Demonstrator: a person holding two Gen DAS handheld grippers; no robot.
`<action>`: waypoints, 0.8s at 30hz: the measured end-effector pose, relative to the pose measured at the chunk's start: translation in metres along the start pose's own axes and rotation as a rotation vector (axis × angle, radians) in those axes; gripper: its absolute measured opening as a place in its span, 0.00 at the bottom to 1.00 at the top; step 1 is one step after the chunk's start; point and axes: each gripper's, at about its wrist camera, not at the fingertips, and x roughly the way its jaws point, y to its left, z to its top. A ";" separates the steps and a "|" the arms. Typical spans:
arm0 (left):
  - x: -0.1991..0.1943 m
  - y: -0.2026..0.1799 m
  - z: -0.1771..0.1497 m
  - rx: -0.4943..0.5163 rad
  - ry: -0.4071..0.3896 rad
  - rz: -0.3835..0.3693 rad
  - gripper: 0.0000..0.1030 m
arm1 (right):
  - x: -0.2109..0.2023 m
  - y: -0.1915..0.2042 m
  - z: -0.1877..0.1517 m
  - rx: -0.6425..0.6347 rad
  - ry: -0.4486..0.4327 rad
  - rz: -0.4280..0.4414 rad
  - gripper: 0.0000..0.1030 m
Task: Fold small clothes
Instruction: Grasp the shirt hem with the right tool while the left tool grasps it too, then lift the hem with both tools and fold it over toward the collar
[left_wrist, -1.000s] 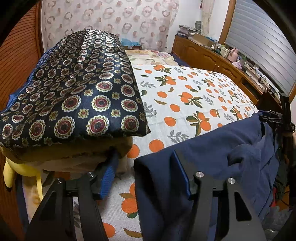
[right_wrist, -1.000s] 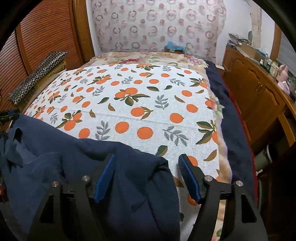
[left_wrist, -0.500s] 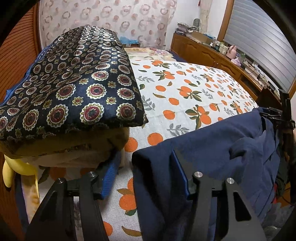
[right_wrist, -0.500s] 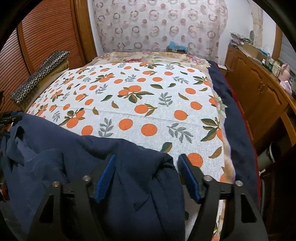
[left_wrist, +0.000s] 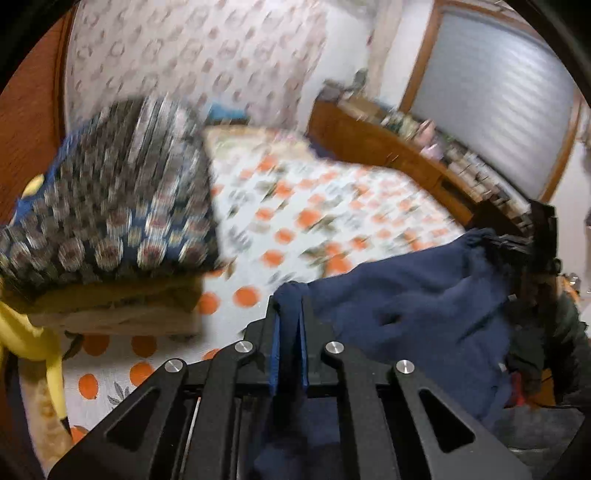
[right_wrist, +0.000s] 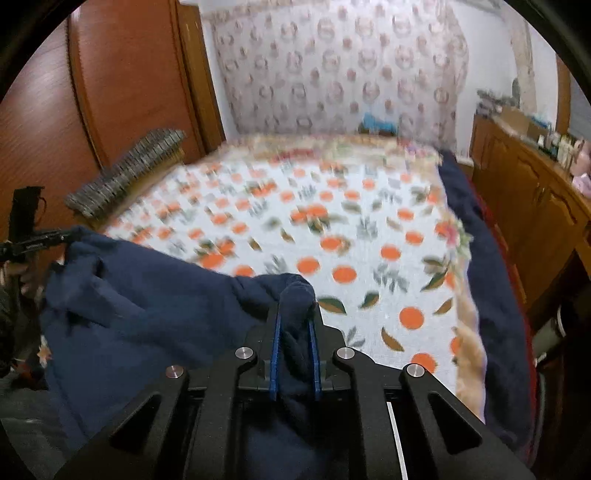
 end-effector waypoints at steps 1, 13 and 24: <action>-0.010 -0.009 0.003 0.032 -0.028 -0.031 0.09 | -0.011 0.003 0.002 -0.001 -0.023 0.025 0.12; -0.107 -0.051 0.042 0.110 -0.306 -0.046 0.09 | -0.136 0.039 0.036 -0.072 -0.260 0.005 0.12; -0.197 -0.073 0.064 0.162 -0.572 -0.022 0.08 | -0.233 0.067 0.045 -0.124 -0.471 -0.018 0.11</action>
